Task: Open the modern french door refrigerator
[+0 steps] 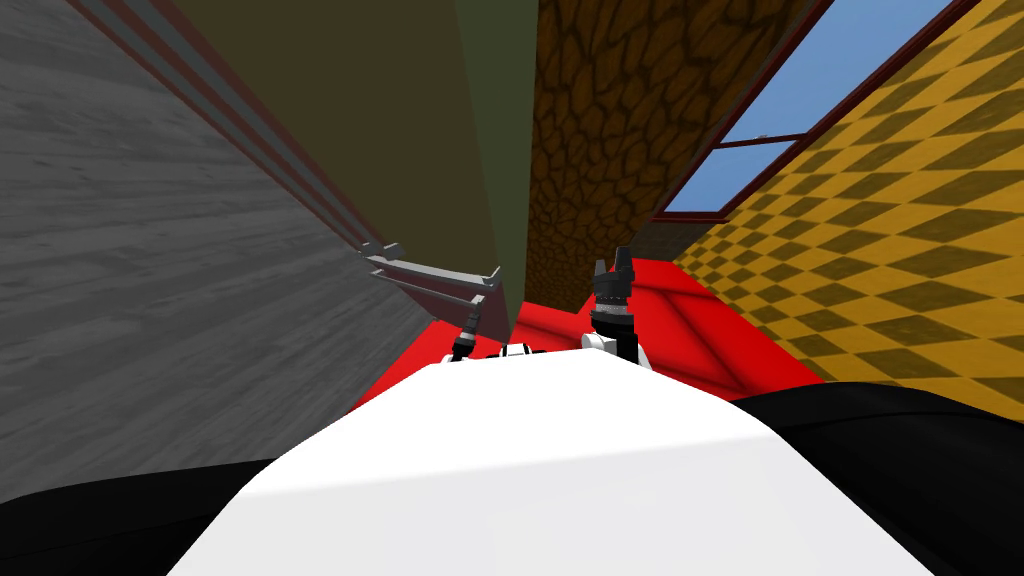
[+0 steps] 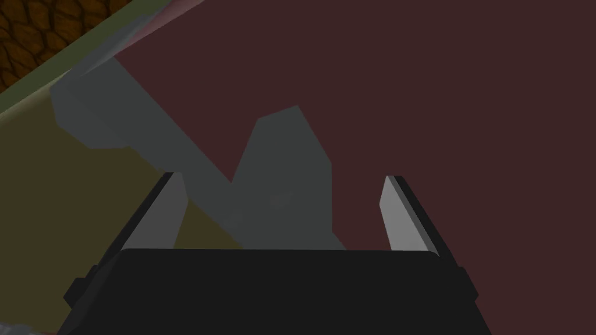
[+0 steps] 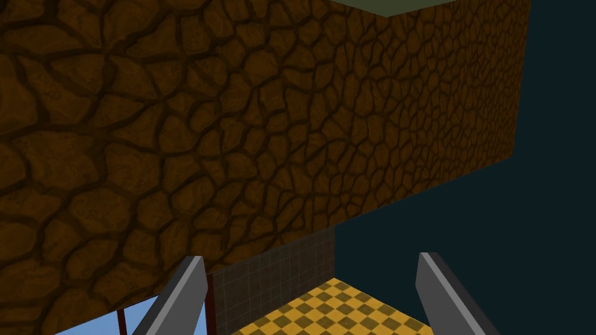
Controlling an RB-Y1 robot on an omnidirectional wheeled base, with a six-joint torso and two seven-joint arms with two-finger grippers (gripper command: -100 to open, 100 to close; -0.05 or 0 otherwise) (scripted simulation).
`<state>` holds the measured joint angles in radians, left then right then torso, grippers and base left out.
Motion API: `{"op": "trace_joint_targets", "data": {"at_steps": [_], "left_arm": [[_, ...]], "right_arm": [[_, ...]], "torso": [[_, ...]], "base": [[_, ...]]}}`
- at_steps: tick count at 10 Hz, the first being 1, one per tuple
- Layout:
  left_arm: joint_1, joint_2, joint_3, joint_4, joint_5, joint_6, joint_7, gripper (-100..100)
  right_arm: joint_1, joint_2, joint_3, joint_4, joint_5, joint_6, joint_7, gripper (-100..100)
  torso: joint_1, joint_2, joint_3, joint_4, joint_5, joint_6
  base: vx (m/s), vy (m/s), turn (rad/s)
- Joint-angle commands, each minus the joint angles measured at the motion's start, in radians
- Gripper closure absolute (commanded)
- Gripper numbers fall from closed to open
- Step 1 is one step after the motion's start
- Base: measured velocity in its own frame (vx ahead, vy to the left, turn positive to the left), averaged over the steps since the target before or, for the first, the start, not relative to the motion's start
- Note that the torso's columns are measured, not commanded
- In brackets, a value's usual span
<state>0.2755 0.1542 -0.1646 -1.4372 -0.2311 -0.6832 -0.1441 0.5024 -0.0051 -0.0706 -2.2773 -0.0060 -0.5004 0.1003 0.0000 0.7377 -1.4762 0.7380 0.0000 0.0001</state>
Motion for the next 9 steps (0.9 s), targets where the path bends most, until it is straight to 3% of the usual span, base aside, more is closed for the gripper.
{"op": "trace_joint_targets", "data": {"at_steps": [1,2,3,4,5,9], "left_arm": [[-0.006,0.003,0.001,-0.014,0.0,0.02,0.005,-100],[-0.001,-0.001,0.001,0.008,0.0,-0.004,-0.001,100],[-0.005,0.001,0.0,-0.006,0.001,0.009,0.003,100],[-0.056,-0.012,0.002,0.044,0.009,0.0,-0.007,100],[-0.067,-0.012,0.002,0.059,0.009,0.0,-0.007,100],[-0.189,-0.035,0.007,0.177,0.024,-0.006,-0.026,100]], "right_arm": [[0.0,0.0,0.0,0.0,0.0,0.0,0.0,0],[0.0,0.0,0.0,0.0,0.0,0.0,0.0,0],[0.0,0.0,0.0,0.0,0.0,0.0,0.0,0],[0.0,0.0,0.0,0.0,0.0,0.0,0.0,0],[0.0,0.0,0.0,0.0,0.0,0.0,0.0,0],[0.0,0.0,0.0,0.0,0.0,0.0,0.0,0]], "torso": [[0.0,-0.001,-0.001,0.0,0.0,0.0],[0.0,0.001,0.0,0.0,0.0,0.0],[0.002,0.002,0.002,-0.001,0.001,-0.001],[0.003,-0.001,0.0,-0.002,0.001,-0.001],[0.004,0.001,0.001,-0.001,0.001,-0.001],[0.004,-0.001,0.0,-0.002,0.001,-0.002]], "base": [[0.022,-0.01,-0.002],[-0.017,0.01,0.023],[-0.014,0.002,-0.004],[-0.079,0.012,0.057],[-0.083,0.041,0.025],[-0.123,0.047,0.037]]}}
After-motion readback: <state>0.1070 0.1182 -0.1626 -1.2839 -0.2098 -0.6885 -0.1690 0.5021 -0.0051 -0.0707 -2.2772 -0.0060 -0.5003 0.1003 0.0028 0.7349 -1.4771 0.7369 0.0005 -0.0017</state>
